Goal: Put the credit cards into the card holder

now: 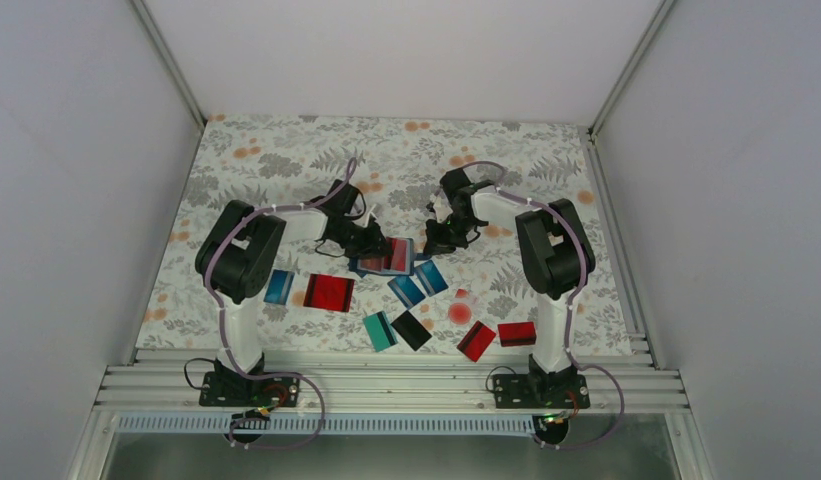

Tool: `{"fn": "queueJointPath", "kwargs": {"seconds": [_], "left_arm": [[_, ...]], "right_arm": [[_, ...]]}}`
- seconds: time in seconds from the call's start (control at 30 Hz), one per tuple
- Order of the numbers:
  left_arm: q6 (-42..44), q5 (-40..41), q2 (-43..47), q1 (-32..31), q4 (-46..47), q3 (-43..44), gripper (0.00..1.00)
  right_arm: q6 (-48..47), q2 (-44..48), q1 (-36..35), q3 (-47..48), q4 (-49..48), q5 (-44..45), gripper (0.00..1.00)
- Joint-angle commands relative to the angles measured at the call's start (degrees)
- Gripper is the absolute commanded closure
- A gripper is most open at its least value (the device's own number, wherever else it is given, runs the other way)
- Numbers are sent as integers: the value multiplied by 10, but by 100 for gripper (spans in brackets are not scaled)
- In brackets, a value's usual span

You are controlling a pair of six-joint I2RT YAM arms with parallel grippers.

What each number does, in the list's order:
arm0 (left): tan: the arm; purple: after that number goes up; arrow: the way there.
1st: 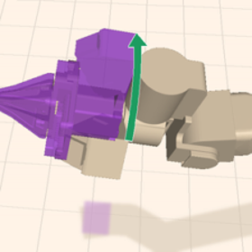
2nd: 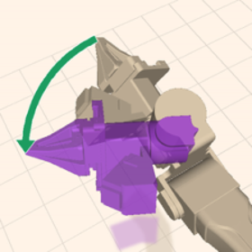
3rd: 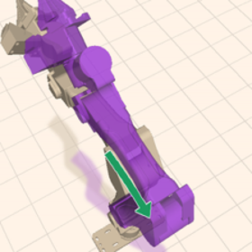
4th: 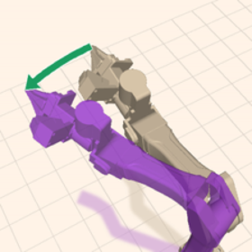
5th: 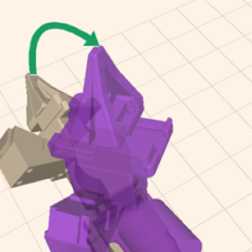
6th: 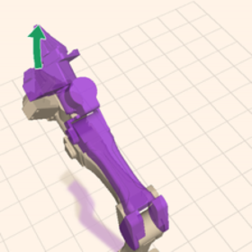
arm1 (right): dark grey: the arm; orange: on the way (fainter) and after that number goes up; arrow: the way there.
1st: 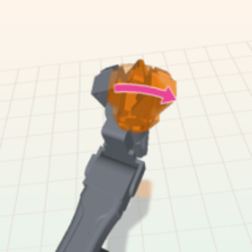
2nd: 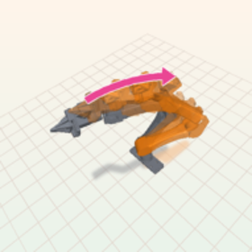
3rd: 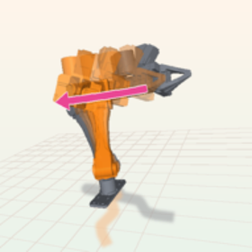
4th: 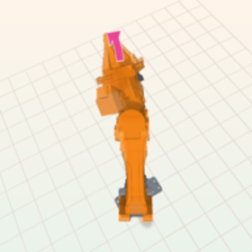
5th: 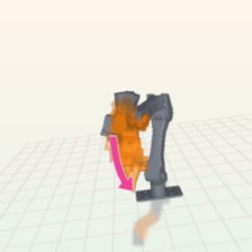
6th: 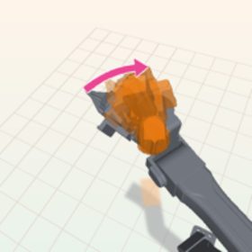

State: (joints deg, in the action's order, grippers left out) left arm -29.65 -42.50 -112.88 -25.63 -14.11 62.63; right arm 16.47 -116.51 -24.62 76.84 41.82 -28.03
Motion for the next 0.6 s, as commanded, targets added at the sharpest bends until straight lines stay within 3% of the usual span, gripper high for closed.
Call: {"fn": "queueJointPath", "kwargs": {"seconds": [0.0, 0.17, 0.57], "left_arm": [[1, 15, -11, -13, -24, -12, 88], [3, 17, -9, -17, -37, -5, 87], [20, 48, 3, -28, -114, 37, 71]], "right_arm": [[4, -22, -7, 4, -15, -11, 96], [5, -21, -8, 4, -15, -10, 96], [9, -13, -8, -4, -20, -10, 96]]}}
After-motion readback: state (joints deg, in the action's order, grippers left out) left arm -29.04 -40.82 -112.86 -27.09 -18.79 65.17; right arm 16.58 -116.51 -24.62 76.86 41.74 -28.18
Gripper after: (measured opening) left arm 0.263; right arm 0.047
